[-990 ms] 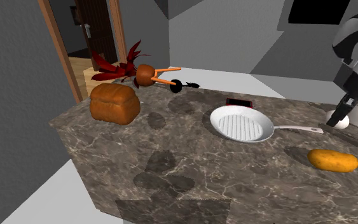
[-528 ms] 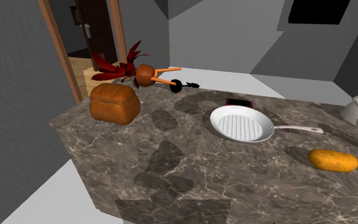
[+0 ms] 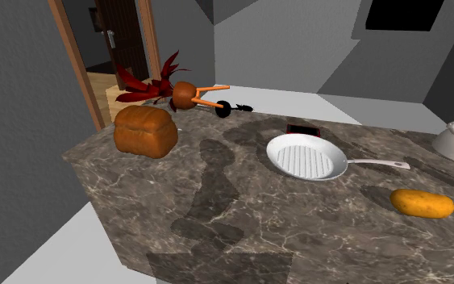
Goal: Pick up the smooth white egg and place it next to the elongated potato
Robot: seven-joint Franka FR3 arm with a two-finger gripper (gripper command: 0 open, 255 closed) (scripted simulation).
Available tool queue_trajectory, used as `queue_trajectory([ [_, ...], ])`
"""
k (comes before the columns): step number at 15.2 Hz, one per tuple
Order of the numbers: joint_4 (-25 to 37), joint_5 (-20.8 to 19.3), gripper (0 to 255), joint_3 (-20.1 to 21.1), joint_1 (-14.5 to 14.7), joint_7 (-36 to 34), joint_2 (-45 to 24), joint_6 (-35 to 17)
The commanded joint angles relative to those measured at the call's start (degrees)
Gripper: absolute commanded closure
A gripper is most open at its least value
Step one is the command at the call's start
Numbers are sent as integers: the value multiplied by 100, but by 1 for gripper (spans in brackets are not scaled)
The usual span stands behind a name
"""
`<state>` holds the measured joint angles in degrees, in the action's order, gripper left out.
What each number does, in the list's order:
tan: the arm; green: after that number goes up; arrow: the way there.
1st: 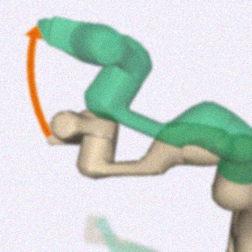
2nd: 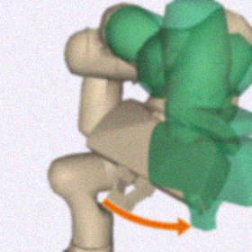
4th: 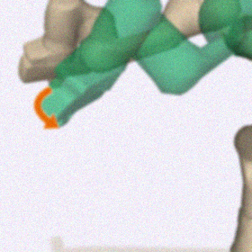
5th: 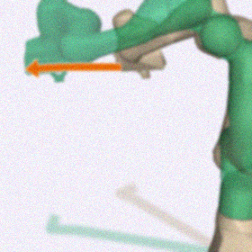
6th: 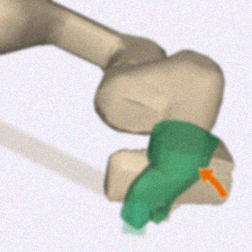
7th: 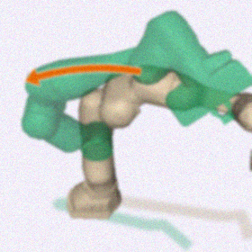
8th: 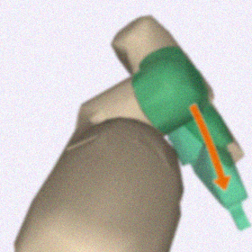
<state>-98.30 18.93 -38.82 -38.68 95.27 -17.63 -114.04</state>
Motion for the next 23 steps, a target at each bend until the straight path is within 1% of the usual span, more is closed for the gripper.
queue_trajectory([
  [1, -94, 54, 255, 21, -11, 47, -56, -136],
  [19, -733, 638, 255, 294, -175, 512, -670, -1231],
  [23, -734, 637, 255, 294, -175, 512, -670, -1231],
])
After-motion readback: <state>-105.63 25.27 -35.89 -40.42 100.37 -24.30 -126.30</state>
